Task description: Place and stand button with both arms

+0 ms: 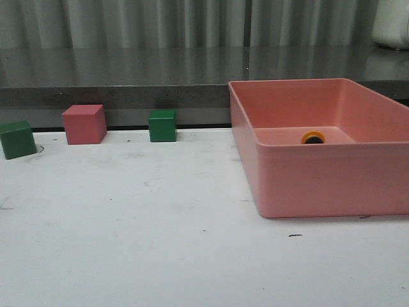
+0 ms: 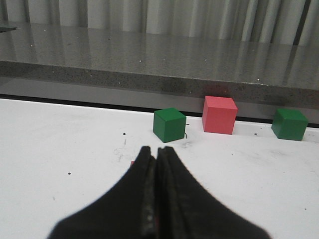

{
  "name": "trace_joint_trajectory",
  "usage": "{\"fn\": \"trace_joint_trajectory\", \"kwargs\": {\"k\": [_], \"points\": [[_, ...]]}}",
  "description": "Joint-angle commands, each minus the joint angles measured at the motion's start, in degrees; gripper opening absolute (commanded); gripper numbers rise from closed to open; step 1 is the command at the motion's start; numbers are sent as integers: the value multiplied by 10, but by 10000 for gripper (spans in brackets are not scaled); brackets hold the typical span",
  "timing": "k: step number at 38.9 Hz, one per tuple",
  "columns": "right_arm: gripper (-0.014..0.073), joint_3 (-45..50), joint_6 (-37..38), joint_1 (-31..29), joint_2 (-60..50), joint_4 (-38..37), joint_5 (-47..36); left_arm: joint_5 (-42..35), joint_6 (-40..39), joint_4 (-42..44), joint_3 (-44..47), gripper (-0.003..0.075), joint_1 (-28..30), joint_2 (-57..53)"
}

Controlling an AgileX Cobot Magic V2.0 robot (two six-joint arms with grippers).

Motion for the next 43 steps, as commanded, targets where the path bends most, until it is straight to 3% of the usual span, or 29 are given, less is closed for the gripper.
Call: {"fn": "trace_joint_trajectory", "kwargs": {"k": [1,27,31,35,38,43], "points": [[-69,-2,-4,2,-10,-1,-42,-50,-1,-4,4,-20,-2,-14],[-69,-2,-4,2,-10,-1,-54,-70,-1,-3,4,-20,-2,-14],[-69,-2,-4,2,-10,-1,-57,-92,-1,-4,4,-20,-2,-14],[-69,-3,-4,2,-10,-1,-78,-163,-1,-4,4,-20,-2,-14],[-69,-13,-4,2,-10,-1,-89,-187,-1,-4,-13,-20,-2,-13],[-69,-51,-4,2,-10,-1,-71,-148,-1,-4,-78,-20,-2,-4]]}}
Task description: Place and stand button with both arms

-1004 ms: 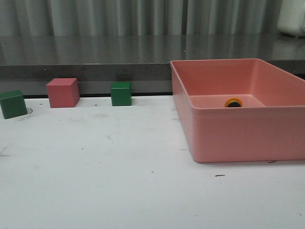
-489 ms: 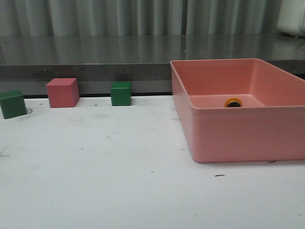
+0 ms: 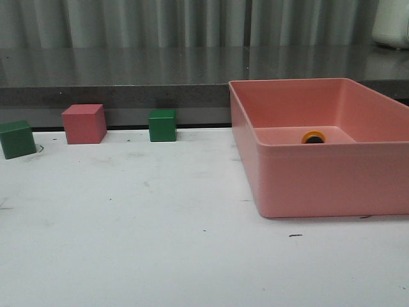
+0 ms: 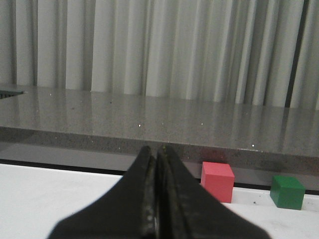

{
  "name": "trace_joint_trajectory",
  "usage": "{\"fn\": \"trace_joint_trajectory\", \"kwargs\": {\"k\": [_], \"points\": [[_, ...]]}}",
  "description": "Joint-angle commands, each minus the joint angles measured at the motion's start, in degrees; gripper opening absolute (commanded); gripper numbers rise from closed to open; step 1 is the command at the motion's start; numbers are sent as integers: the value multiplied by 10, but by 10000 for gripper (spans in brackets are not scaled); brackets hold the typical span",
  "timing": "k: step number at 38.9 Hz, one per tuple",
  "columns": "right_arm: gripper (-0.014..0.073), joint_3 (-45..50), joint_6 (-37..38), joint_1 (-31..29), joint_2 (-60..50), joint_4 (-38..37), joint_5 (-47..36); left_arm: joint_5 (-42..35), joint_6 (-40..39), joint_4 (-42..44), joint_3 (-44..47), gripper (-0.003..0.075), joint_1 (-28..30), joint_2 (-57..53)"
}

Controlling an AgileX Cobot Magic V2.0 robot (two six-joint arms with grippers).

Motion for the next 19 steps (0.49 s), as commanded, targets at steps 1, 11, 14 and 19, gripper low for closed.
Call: {"fn": "trace_joint_trajectory", "kwargs": {"k": [1,11,14,19], "points": [[-69,-50,-4,2,-9,-1,-37,-28,-1,-3,-63,-20,-2,1],[-69,-188,-4,2,102,-1,51,84,-1,-3,-195,-20,-2,134],[-69,-226,-4,2,159,-1,64,92,-1,-3,-214,-20,-2,177],[-69,-274,-4,2,245,-1,71,75,-1,-3,-221,-20,-2,224]]}}
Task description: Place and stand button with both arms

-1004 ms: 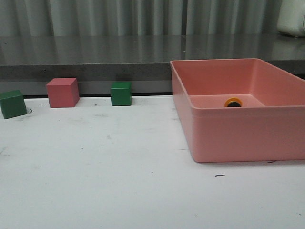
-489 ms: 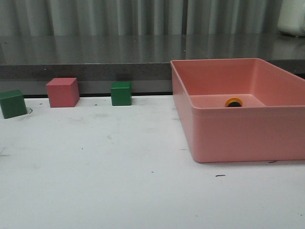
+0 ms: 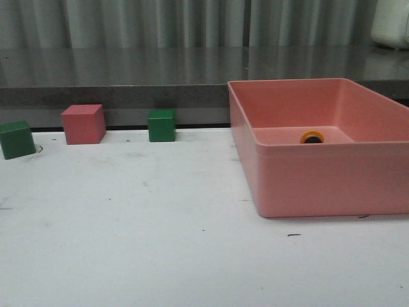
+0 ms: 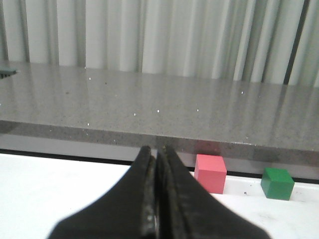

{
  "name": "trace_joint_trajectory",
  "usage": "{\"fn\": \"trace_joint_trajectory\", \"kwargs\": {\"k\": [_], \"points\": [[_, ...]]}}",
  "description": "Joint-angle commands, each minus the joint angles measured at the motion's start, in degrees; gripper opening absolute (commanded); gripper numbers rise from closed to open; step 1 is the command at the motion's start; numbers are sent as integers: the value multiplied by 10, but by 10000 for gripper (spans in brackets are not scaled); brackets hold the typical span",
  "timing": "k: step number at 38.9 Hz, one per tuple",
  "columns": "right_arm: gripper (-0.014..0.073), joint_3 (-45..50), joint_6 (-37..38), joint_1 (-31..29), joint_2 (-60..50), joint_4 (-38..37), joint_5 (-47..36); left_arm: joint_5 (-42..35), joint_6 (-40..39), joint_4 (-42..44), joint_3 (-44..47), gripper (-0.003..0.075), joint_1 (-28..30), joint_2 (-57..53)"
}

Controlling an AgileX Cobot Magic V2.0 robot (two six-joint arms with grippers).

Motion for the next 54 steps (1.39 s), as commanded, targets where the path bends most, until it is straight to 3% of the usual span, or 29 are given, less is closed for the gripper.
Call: {"fn": "trace_joint_trajectory", "kwargs": {"k": [1,9,13,16,23,25,29,42,54], "points": [[-69,-47,-3,2,64,-1,-31,-47,-1,-3,-22,-20,-2,30],[-68,-57,-3,2,100,-1,-28,-45,-1,-3,-22,-18,-2,36],[-27,-56,-3,2,100,-1,-28,-45,-1,-3,-22,42,-2,36],[75,-56,-3,2,100,-1,-30,-45,-1,-3,-22,158,-2,36],[479,-56,-3,2,100,-1,-28,-45,-1,-3,-22,584,-2,36],[547,-56,-3,2,103,-1,-33,-45,-1,-3,-22,645,-2,36],[626,-56,-3,2,121,-1,-57,-45,-1,-3,-22,661,-2,36],[625,-165,-3,2,333,1,-86,-45,-1,-3,-22,661,-2,36],[624,-327,-3,6,539,53,-10,-45,-1,-3,-22,661,-2,36]]}}
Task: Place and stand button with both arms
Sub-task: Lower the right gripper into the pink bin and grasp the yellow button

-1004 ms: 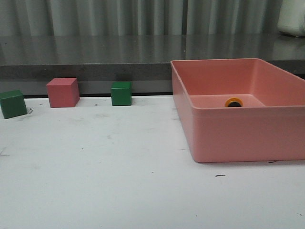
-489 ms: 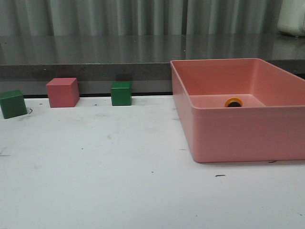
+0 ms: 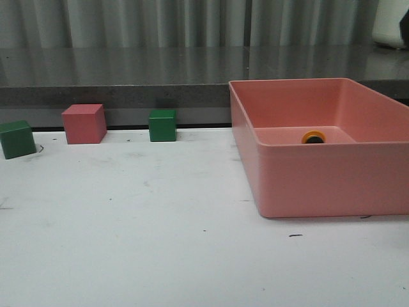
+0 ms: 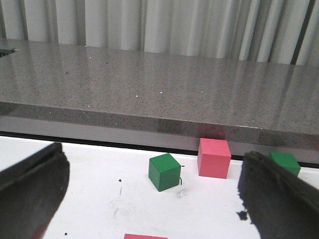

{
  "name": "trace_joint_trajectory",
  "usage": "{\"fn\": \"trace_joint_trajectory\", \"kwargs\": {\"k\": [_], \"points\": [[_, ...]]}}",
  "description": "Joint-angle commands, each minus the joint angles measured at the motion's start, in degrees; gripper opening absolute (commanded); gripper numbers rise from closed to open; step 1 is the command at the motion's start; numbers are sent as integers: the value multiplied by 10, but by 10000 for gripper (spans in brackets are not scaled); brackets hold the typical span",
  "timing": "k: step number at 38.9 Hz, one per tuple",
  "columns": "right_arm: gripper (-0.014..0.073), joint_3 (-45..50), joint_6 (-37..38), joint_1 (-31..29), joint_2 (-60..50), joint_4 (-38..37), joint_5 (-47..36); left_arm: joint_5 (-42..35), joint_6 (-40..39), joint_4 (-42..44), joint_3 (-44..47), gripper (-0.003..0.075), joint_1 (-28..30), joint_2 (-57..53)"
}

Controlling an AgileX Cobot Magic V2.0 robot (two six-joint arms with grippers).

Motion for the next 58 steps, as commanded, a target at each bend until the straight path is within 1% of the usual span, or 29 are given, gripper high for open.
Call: {"fn": "trace_joint_trajectory", "kwargs": {"k": [1,10,15,19,21,24,27,31,38,44,48,55,58], "points": [[623,-73,-3,9,44,29,7,-45,-1,-3,-21,661,-2,8],[622,-168,-3,53,140,30,81,-45,-1,-3,-21,661,-2,8],[585,-216,4,63,189,30,132,-45,-1,-3,-21,661,-2,8],[555,-253,34,63,235,24,161,-45,-1,-3,-21,661,-2,8],[554,-277,57,63,258,13,177,-45,-1,-3,-21,661,-2,8],[554,-312,92,64,293,-17,212,-45,-1,-3,-21,661,-2,8],[554,-356,141,65,332,-68,254,-45,-1,-3,-21,661,-2,8],[554,-407,177,67,380,-93,299,-45,-1,-3,-21,661,-2,8],[554,-480,182,81,445,-86,331,-45,-1,-3,-21,661,-2,8],[554,-516,204,87,487,-86,347,-45,-1,-3,-21,661,-2,8],[554,-523,218,87,503,-92,352,-45,-1,-3,-21,661,-2,8],[554,-524,218,87,522,-92,344,-45,-1,-3,-21,661,-2,8],[540,-525,218,87,527,-91,346,-45,-1,-3,-21,661,-2,8]]}}
